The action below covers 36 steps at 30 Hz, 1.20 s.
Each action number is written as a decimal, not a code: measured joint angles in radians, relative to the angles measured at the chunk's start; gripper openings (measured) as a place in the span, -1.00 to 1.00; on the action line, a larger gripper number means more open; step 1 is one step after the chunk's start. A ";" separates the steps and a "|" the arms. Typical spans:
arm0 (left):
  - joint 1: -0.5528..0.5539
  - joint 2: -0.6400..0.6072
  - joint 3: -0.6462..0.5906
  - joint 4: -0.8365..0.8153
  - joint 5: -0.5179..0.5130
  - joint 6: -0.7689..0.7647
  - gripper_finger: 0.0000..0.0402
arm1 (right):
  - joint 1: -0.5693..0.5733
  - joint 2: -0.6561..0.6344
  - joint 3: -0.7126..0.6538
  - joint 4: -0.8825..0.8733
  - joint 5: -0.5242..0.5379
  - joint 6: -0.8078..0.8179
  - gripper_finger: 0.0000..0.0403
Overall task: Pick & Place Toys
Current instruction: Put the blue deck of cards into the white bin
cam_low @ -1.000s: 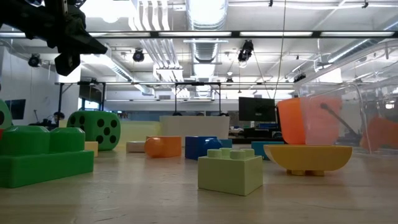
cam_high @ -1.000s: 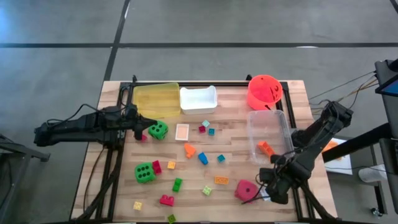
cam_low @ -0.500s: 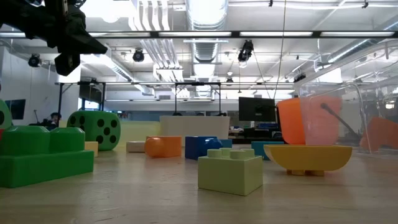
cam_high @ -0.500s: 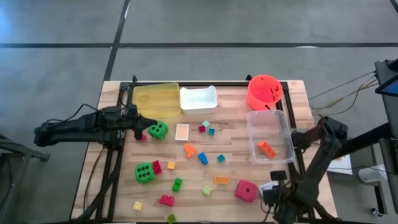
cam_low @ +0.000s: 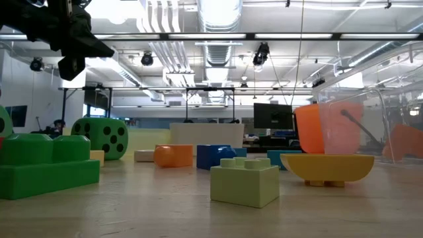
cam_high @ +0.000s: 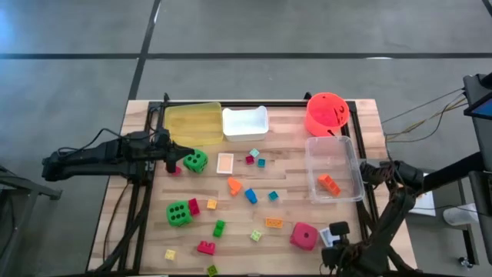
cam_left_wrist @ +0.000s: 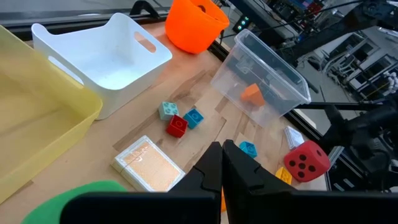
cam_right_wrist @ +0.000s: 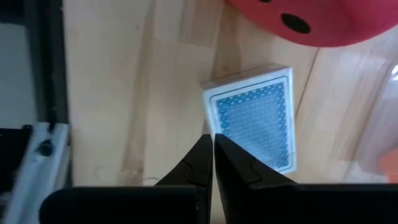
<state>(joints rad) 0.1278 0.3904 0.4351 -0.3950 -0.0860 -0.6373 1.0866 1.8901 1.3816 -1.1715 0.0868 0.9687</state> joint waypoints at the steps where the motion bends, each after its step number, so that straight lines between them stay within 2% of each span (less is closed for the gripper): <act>1: 0.000 0.000 0.000 0.000 0.000 0.000 -1.00 | -0.002 0.001 -0.004 0.000 0.004 -0.022 -0.94; 9: 0.000 0.000 0.000 -0.002 0.000 0.000 -1.00 | -0.027 -0.004 -0.059 0.002 0.020 -0.153 -0.94; 16: 0.000 0.000 0.000 -0.002 0.000 -0.007 -1.00 | -0.072 -0.004 -0.066 0.021 -0.064 -0.286 -0.94; 21: 0.000 0.000 0.000 -0.002 0.000 -0.010 -1.00 | -0.087 -0.005 -0.062 0.053 -0.064 -0.340 -0.94; 31: 0.000 0.000 0.000 -0.002 0.000 -0.010 -1.00 | -0.093 -0.005 -0.064 0.117 -0.069 -0.336 -0.94; 36: 0.000 0.000 0.000 -0.003 0.000 -0.013 -1.00 | -0.114 -0.005 -0.069 0.116 -0.071 -0.246 -0.93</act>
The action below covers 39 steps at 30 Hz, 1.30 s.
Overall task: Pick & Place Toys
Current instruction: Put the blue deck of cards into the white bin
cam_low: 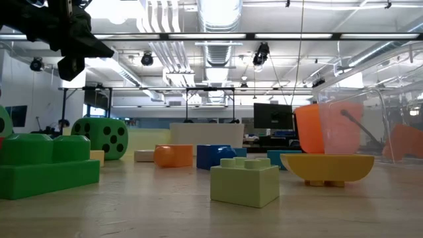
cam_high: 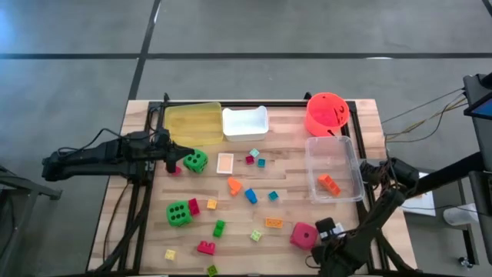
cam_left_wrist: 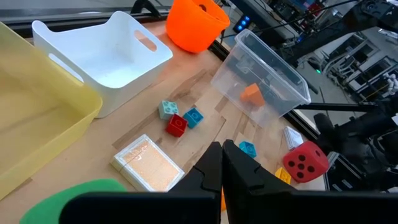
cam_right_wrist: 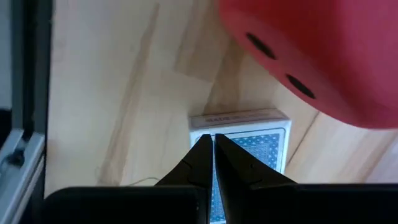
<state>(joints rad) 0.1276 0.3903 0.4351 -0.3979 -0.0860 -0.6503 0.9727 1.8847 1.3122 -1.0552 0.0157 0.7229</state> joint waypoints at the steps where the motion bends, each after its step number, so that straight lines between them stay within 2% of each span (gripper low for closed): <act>1: 0.000 0.000 0.000 0.000 0.000 -0.001 -1.00 | -0.002 0.000 0.000 0.001 0.000 0.029 -0.93; 12: 0.000 0.000 0.000 -0.005 0.000 -0.002 -1.00 | -0.004 0.000 -0.004 0.027 0.003 0.454 -0.93; 17: 0.000 0.000 0.000 -0.004 0.000 -0.002 -1.00 | -0.002 0.000 -0.004 0.032 0.012 0.582 -0.93; 22: 0.000 0.000 0.000 -0.005 0.004 -0.002 -1.00 | -0.002 0.000 -0.005 0.049 0.026 0.609 -0.93; 26: 0.000 0.000 0.000 -0.005 0.008 -0.002 -1.00 | -0.002 0.000 -0.005 0.054 0.034 0.559 -0.91; 29: 0.000 0.000 0.000 -0.005 0.008 0.002 -1.00 | -0.004 0.000 -0.005 0.055 0.047 0.509 -0.80; 39: 0.000 0.000 0.000 -0.004 0.008 0.002 -1.00 | -0.007 0.000 0.003 0.096 0.047 0.531 -0.45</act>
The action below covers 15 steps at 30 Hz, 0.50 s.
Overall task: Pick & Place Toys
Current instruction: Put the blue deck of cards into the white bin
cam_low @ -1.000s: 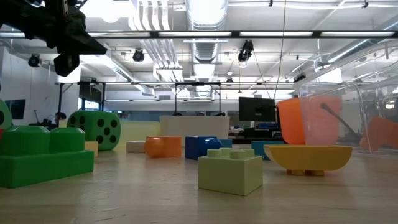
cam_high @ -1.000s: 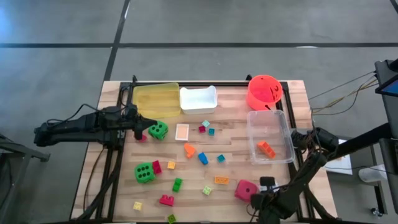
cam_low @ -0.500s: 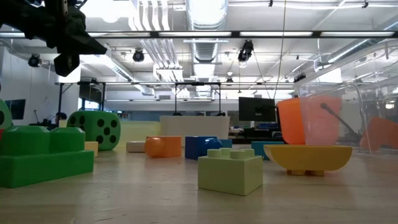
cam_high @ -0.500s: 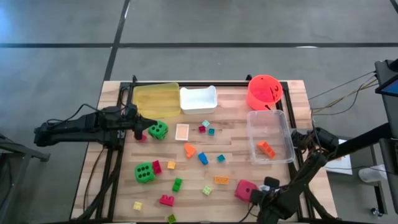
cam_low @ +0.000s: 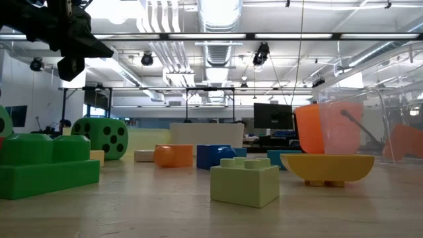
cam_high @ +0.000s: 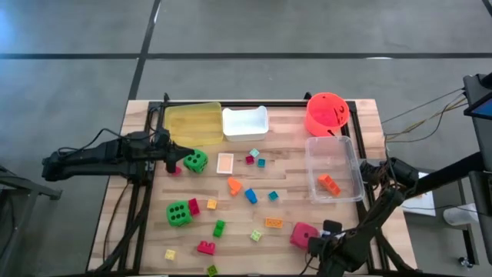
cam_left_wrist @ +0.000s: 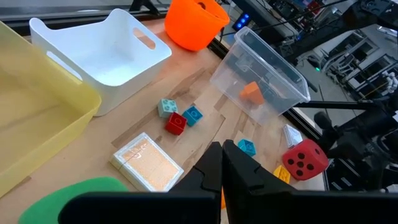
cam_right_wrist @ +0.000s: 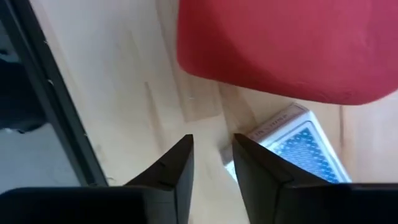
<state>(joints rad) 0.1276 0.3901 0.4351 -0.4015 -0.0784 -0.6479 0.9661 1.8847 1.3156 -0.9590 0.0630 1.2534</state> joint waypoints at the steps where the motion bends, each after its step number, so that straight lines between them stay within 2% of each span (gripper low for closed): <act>1: 0.000 0.000 0.000 0.000 0.000 0.000 -1.00 | 0.000 0.000 0.000 0.007 0.000 0.009 -0.42; 6: 0.000 0.000 0.000 0.000 -0.006 0.000 -1.00 | 0.000 0.000 0.001 0.041 0.001 0.072 -0.29; 15: 0.000 0.000 0.000 0.000 -0.027 -0.008 -1.00 | -0.005 0.000 0.000 0.072 0.019 0.021 -0.11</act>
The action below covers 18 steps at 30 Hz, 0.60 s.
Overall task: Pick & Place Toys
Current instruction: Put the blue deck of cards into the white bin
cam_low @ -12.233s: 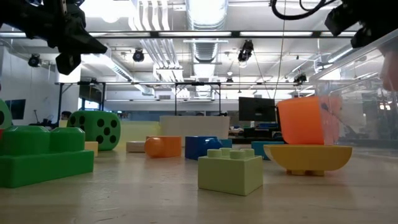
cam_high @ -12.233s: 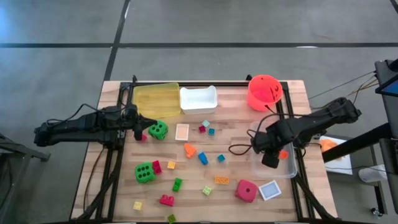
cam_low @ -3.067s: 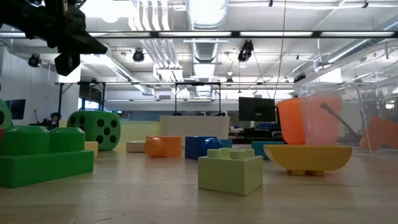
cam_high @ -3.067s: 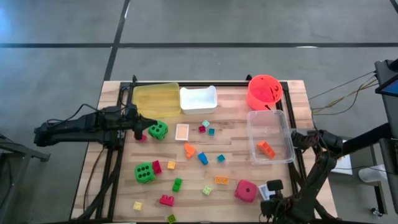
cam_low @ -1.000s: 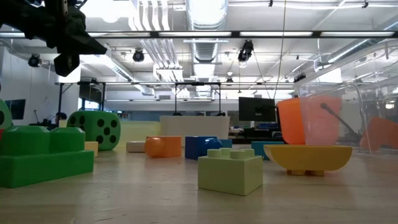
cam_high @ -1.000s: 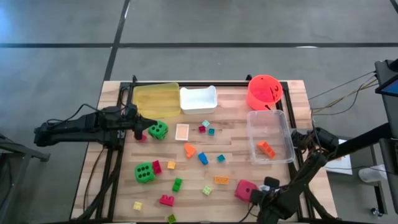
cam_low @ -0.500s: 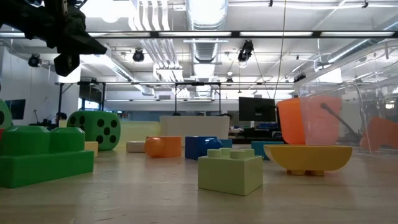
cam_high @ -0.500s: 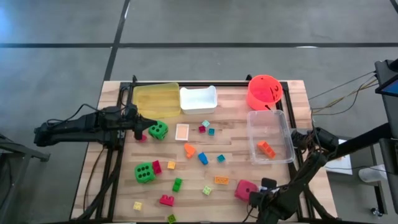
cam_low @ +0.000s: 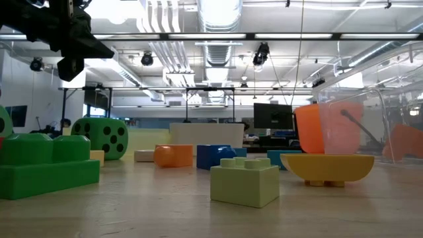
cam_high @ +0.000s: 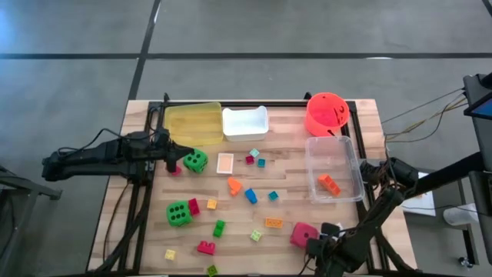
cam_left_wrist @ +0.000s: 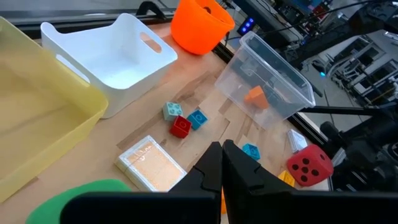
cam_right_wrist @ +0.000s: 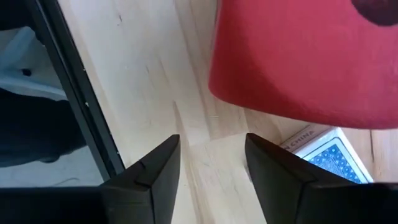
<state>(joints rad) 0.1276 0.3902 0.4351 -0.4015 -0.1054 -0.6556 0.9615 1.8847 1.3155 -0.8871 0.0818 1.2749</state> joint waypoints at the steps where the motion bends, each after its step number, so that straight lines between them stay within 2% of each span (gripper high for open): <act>1: 0.000 0.000 0.000 0.000 0.000 0.000 -1.00 | -0.001 0.000 0.000 0.000 0.000 -0.016 -0.08; 7: 0.000 0.000 0.000 0.000 0.000 0.000 -1.00 | 0.000 0.000 -0.002 -0.008 0.000 -0.113 0.17; 12: 0.000 0.000 0.000 0.000 0.000 0.000 -1.00 | 0.000 0.000 -0.005 -0.063 0.000 -0.286 0.39; 18: 0.000 0.000 0.000 0.000 0.000 0.000 -1.00 | 0.000 0.000 -0.034 -0.085 -0.003 -0.437 0.56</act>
<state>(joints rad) 0.1277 0.3903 0.4351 -0.4017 -0.1055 -0.6556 0.9619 1.8847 1.2818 -0.9725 0.0785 0.8377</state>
